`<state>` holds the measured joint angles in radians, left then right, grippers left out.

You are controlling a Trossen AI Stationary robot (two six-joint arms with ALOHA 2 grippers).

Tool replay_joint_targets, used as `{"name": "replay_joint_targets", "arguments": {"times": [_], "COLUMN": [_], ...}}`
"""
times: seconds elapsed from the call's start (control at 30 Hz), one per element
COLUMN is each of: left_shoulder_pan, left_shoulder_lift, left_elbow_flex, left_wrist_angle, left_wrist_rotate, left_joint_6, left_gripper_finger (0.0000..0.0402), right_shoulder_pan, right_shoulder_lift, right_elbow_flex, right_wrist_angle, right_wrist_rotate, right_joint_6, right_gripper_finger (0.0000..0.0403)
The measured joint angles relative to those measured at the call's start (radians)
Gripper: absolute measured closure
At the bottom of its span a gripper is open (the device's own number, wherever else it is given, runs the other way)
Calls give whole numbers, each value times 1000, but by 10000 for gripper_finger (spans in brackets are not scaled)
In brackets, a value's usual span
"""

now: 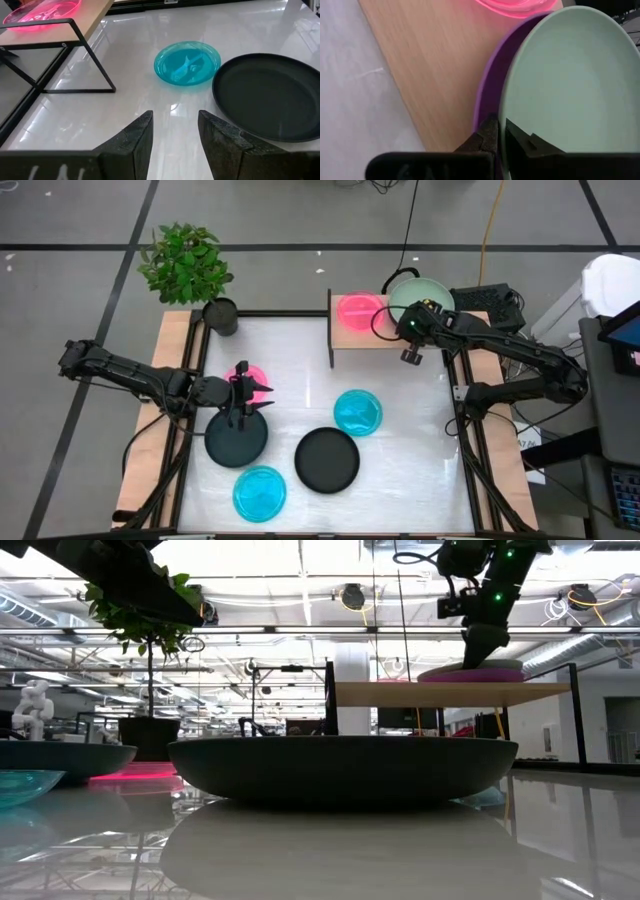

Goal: Place and stack plates onto a shelf
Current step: Stack the green plate on top of the violet plate on the shelf

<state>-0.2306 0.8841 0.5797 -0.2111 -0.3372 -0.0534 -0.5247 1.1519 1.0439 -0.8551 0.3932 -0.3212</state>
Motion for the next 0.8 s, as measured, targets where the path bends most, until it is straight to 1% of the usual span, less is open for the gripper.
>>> {"name": "replay_joint_targets", "arguments": {"times": [0.23,0.3,0.47,0.6,0.7,0.8], "left_shoulder_pan": [0,0,0,0,0,0], "left_shoulder_lift": [0,0,0,0,0,0], "left_elbow_flex": [0,0,0,0,0,1], "left_wrist_angle": [0,0,-1,-3,-15,-23], "left_wrist_rotate": [0,0,0,0,0,0], "left_joint_6": [1,0,0,-1,-1,-3], "left_gripper_finger": [241,241,241,241,241,241], "right_shoulder_pan": [2,2,3,26,57,87], "right_shoulder_lift": [0,0,0,-6,-26,-49], "right_elbow_flex": [0,0,0,8,13,13], "right_wrist_angle": [21,19,12,0,14,0], "right_wrist_rotate": [1,1,3,6,12,50], "right_joint_6": [6,12,23,56,67,74], "right_gripper_finger": [398,392,354,324,308,297]}}
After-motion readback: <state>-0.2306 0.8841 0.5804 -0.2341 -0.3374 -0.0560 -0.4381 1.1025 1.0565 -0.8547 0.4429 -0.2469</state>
